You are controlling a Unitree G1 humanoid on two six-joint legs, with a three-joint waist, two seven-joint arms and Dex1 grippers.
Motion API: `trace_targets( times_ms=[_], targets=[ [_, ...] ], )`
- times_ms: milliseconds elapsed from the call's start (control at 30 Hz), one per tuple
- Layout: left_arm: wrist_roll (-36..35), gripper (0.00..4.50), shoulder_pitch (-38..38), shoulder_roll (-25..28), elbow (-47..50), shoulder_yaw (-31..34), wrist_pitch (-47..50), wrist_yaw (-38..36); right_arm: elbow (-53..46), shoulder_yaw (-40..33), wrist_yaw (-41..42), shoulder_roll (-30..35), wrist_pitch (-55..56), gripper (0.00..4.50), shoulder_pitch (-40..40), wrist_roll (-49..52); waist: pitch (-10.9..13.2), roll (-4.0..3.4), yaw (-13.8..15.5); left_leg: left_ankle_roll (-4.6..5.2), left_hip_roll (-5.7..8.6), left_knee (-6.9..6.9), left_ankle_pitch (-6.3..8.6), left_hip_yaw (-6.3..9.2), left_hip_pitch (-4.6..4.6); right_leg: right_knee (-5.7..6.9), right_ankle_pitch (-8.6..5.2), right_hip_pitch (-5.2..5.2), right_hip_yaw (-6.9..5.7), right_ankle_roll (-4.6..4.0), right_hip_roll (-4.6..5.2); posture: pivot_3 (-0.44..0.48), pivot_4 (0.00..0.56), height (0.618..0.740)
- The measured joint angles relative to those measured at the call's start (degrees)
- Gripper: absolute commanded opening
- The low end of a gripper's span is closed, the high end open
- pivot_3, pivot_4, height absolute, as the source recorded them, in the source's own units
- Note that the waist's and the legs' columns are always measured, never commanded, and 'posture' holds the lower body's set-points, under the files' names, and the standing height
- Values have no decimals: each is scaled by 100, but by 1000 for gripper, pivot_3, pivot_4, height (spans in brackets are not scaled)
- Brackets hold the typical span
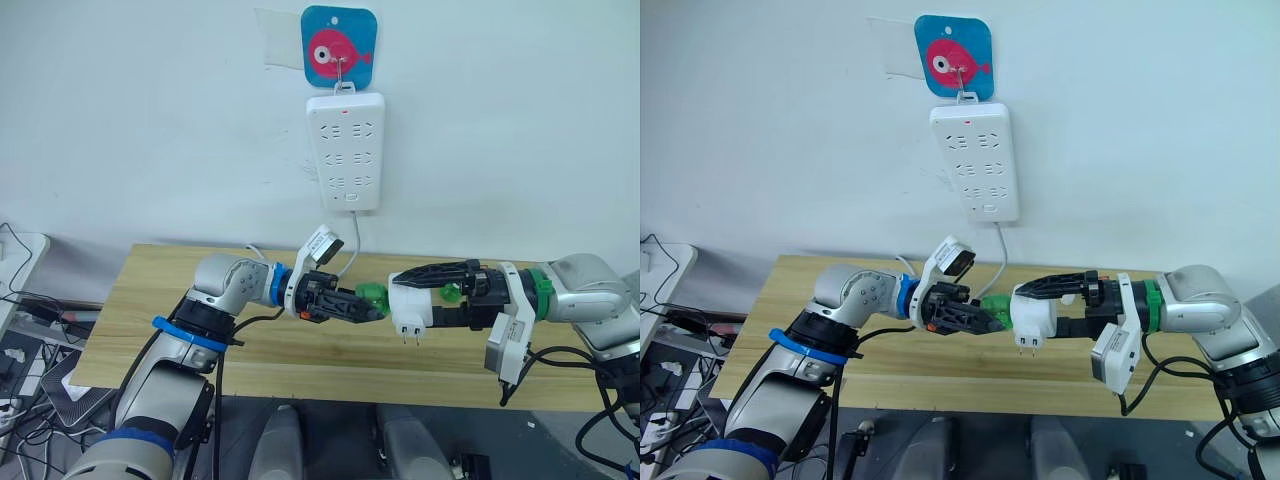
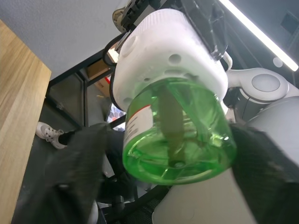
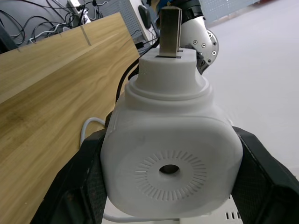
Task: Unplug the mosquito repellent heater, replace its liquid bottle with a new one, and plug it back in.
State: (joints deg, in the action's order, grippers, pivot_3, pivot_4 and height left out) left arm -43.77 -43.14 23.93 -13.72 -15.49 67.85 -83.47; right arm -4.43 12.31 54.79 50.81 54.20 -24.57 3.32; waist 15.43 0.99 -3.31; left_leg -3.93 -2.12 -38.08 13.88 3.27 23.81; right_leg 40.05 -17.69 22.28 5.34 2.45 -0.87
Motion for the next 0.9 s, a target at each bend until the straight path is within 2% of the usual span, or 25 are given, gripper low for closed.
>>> trace_targets(
  times_ms=[167, 233, 333, 400, 500, 600, 700, 800, 900],
  targets=[
    [246, 4500, -40, 293, -138, 24, -532, -57, 11, -323, -67, 339, -258, 2976, 530, 19, 0, 0, 4, 1, 1, 0, 0, 2, 0, -1, 0, -1, -2, 0, 1, -56, 215, 740],
    [507, 4500, -41, 485, -140, 64, -1120, -121, 4, -499, -90, 522, -705, 2976, 958, 77, 0, 0, 8, 1, 4, 0, 0, 1, 1, -1, 0, 0, 0, 0, 4, -57, 215, 740],
    [1177, 4500, 107, 627, 99, 78, -2771, -229, -331, -664, -126, 784, -2584, 2976, 1759, 786, -3, -3, 27, 1, 11, 2, -2, -3, 0, -3, 0, -3, 4, -1, 17, -51, 211, 740],
    [1732, 4500, 337, 594, 295, 82, -4111, -167, -858, -763, -353, 1017, -4529, 2976, 2239, 1745, -5, -6, 50, 2, 17, 2, -2, -3, 3, -4, 0, -4, 8, -1, 27, -51, 211, 740],
    [2420, 4500, 772, 213, 515, 101, -5889, 327, -1709, -1143, -1535, 1169, -7524, 2976, 2444, 4129, -6, -6, 28, 13, -17, -1, -2, -13, 4, -4, 5, -5, 13, 5, 47, -39, 212, 740],
    [3045, 4500, 970, -248, 558, 112, -7394, 1040, -2090, -1462, -3061, 1093, -9305, 2976, 2172, 6431, -7, -1, 43, 43, 27, -3, -3, -5, 6, -4, 14, -8, 10, 15, 31, -34, 214, 740],
    [3819, 4500, 883, -315, 325, 90, -8790, 1602, -2095, -1564, -4318, 907, -10033, 2976, 1851, 8025, -7, 0, 34, 49, 40, 0, -4, -9, 6, -6, 16, -6, 17, 18, 35, -34, 214, 740],
    [4564, 4500, 731, -314, -96, -72, -9867, 2092, -1979, -1554, -5321, 908, -10427, 2976, 1534, 9081, -7, 1, 43, 51, 46, 1, -4, -9, 18, -16, 19, -3, 15, 23, 42, -30, 218, 740],
    [4963, 4500, 584, -404, -351, -222, -10496, 2454, -1794, -1531, -6107, 838, -10560, 2976, 1227, 9728, -7, 1, 53, 52, 50, 1, -4, -9, 29, -22, 20, 2, 13, 26, 47, -30, 218, 740]
  ],
)
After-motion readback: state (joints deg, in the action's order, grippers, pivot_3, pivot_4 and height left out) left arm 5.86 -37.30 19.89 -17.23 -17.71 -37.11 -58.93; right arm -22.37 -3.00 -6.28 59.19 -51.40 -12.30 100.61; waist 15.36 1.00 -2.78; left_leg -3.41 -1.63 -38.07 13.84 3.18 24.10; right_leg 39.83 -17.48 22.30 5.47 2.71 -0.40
